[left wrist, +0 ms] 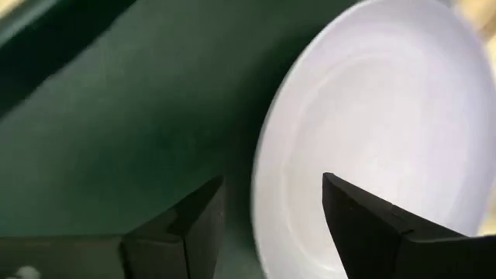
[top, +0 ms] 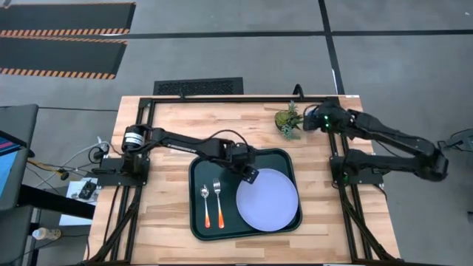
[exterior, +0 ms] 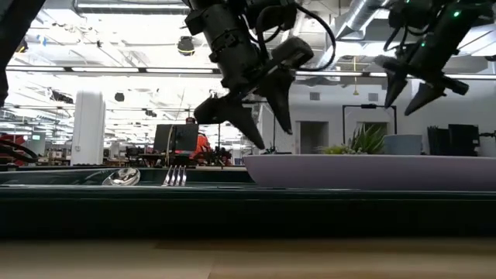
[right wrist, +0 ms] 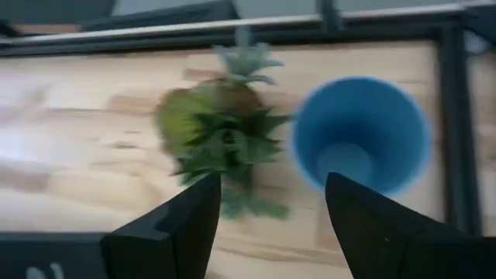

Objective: Pick and place plate/cup/fork/spoon on tray
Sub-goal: Put the blue cup on the black tray to the top right of the plate

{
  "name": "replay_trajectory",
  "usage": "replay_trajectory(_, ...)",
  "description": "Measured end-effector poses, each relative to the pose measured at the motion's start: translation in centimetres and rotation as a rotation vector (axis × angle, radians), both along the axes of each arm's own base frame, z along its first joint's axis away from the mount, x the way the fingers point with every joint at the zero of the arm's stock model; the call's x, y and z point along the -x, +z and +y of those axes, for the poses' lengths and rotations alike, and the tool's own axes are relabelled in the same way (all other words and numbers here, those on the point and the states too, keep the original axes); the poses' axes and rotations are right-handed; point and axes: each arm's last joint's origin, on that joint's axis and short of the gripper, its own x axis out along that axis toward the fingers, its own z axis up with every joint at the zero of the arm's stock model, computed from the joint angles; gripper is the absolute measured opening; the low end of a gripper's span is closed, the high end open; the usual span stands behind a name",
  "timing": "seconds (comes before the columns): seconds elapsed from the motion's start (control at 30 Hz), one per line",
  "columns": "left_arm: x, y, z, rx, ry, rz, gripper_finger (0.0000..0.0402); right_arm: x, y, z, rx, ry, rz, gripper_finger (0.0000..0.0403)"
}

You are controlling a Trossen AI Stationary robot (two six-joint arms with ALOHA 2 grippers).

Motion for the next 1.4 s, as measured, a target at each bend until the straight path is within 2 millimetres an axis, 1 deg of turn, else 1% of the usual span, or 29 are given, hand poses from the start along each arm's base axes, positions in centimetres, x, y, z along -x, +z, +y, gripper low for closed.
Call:
replay_trajectory(0.17, 0.4, 1.1, 1.3, -0.012, -0.009, -0.02, 0.0197, 0.4, -0.4, -1.4, 0.001, -0.086, 0.04, 0.026)
replay_trajectory(0.4, 1.1, 2.0, 3.3, -0.045, -0.041, -0.016, 0.0197, 1.3, -0.9, -2.4, -0.022, -0.181, 0.113, 0.026)
replay_trajectory(0.63, 1.2, 2.2, 5.1, -0.062, -0.048, -0.027, 0.0197, 0.6, -2.3, -3.6, -0.087, -0.203, 0.198, 0.026)
replay_trajectory(0.83, 1.3, 2.2, 6.2, -0.07, -0.071, -0.032, 0.0197, -0.1, -3.5, -4.8, -0.124, -0.233, 0.257, 0.026)
replay_trajectory(1.07, 1.5, 2.2, 7.2, -0.084, -0.084, -0.035, 0.0197, -0.2, -4.4, -5.5, -0.172, -0.27, 0.279, 0.0259)
replay_trajectory(1.3, 1.6, 2.2, 7.8, -0.096, -0.094, -0.036, 0.0197, -0.4, -4.6, -5.7, -0.175, -0.264, 0.28, 0.0229)
replay_trajectory(1.4, 1.6, 2.2, 7.9, -0.103, -0.102, -0.037, 0.0197, -0.7, -4.6, -6.0, -0.164, -0.225, 0.278, 0.0219)
